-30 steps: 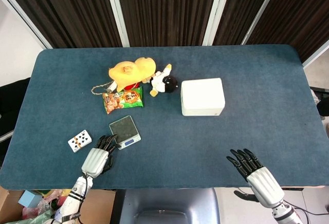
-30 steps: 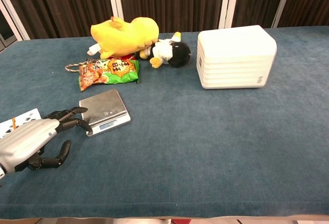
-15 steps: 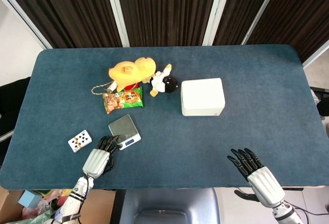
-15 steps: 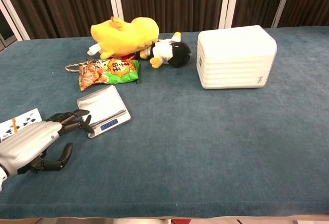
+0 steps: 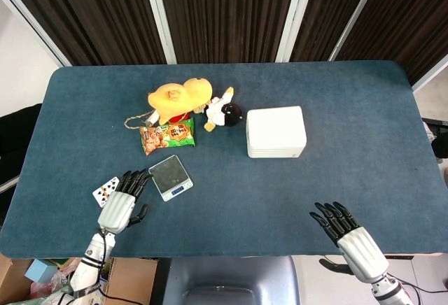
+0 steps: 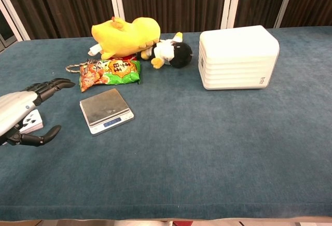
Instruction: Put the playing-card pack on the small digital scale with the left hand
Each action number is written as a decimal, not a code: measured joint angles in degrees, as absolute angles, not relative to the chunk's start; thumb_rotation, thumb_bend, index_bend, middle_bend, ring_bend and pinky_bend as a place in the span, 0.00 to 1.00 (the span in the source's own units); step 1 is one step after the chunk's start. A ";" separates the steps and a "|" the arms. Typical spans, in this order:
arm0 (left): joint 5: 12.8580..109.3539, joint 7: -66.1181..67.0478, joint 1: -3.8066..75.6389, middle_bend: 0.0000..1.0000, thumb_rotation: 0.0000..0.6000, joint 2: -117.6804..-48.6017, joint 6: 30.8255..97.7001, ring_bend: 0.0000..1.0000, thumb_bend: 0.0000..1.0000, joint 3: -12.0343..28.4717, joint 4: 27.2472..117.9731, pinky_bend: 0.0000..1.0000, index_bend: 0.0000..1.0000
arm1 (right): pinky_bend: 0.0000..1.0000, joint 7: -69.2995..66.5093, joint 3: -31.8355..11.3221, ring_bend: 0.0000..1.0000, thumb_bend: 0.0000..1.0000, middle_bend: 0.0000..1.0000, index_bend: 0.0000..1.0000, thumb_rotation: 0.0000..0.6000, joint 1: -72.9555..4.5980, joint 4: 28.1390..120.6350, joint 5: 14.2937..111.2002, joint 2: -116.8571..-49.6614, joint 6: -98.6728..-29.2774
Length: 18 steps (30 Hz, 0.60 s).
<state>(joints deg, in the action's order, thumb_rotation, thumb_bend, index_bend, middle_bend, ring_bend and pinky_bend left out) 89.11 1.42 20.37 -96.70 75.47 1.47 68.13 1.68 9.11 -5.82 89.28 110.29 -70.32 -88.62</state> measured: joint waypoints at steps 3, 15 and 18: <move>86.61 3.67 19.87 0.00 1.00 -95.44 74.28 0.00 0.39 1.81 68.84 0.00 0.06 | 0.00 1.90 9.19 0.00 0.13 0.00 0.00 1.00 -5.82 89.27 110.42 -70.40 -88.45; 72.78 15.03 17.90 0.04 1.00 -94.32 68.14 0.00 0.35 5.12 67.60 0.00 0.09 | 0.00 2.17 9.09 0.00 0.13 0.00 0.00 1.00 -5.90 89.34 110.27 -70.56 -88.12; 71.52 16.48 17.61 0.10 1.00 -94.40 68.23 0.01 0.35 5.66 67.62 0.02 0.10 | 0.00 2.33 9.15 0.00 0.13 0.00 0.00 1.00 -5.94 89.36 110.33 -70.59 -87.95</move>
<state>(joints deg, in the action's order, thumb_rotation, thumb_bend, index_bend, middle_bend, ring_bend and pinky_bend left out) 71.52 16.48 17.61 -94.40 68.23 5.66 67.62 2.33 9.15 -5.94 89.36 110.33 -70.59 -87.95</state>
